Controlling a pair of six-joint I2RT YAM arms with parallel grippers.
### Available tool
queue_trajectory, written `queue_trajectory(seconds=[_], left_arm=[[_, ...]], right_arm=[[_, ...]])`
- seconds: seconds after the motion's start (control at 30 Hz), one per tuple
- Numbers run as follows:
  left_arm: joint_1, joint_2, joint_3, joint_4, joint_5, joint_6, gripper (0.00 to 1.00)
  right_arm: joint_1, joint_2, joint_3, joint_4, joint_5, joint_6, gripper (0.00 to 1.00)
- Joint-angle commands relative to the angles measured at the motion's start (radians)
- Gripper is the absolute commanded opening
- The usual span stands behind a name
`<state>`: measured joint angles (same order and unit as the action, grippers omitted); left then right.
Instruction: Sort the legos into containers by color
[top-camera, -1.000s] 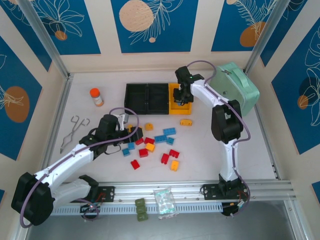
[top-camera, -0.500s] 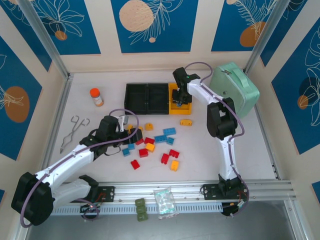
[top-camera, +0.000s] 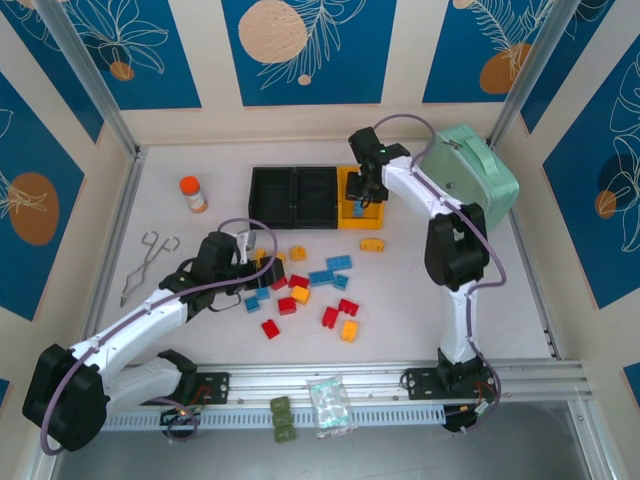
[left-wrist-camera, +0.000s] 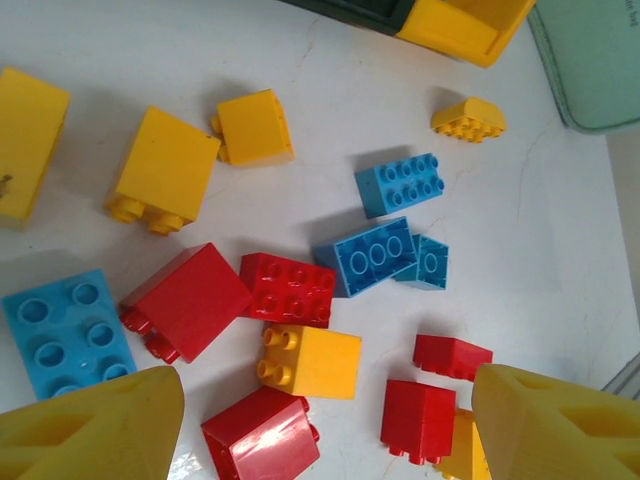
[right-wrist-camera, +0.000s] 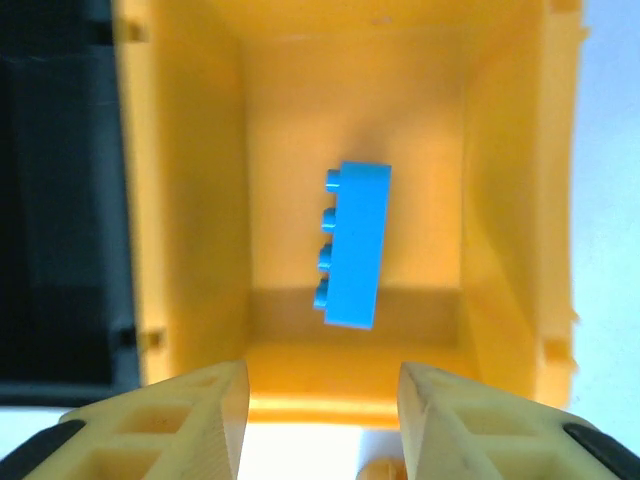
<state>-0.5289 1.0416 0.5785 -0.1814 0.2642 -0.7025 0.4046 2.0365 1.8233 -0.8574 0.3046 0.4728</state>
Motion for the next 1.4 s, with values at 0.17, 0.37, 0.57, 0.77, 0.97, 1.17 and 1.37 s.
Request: queue_trajectory(seconds=[0.17,0.37,0.57,0.77,0.97,1.17,1.37], left_arm=[[-0.011,0.013,0.040,-0.072,-0.032,-0.002,0.74],[-0.013,0.024,0.050,-0.098,-0.012,0.009,0.74],[-0.029,0.021,0.052,-0.138,0.023,0.046,0.74],[-0.064,0.026,0.039,-0.152,0.046,0.081,0.74],[-0.089,0.037,0.013,-0.121,0.030,0.068,0.74],[-0.094,0.051,-0.007,-0.078,0.030,0.049,0.74],[-0.099,0.042,-0.043,-0.044,0.026,0.029,0.74]], right_arm=[[0.063,-0.289,-0.241,0.082,0.005,0.006,0.46],[0.100,-0.462,-0.444,0.116,-0.022,0.029,0.55],[0.127,-0.593,-0.626,0.095,-0.093,0.076,0.59],[0.202,-0.667,-0.820,0.110,-0.167,0.212,0.67],[0.332,-0.656,-0.933,0.182,-0.153,0.412,0.76],[0.391,-0.589,-0.953,0.230,-0.116,0.539,0.79],[0.397,-0.493,-0.922,0.218,-0.101,0.564,0.77]])
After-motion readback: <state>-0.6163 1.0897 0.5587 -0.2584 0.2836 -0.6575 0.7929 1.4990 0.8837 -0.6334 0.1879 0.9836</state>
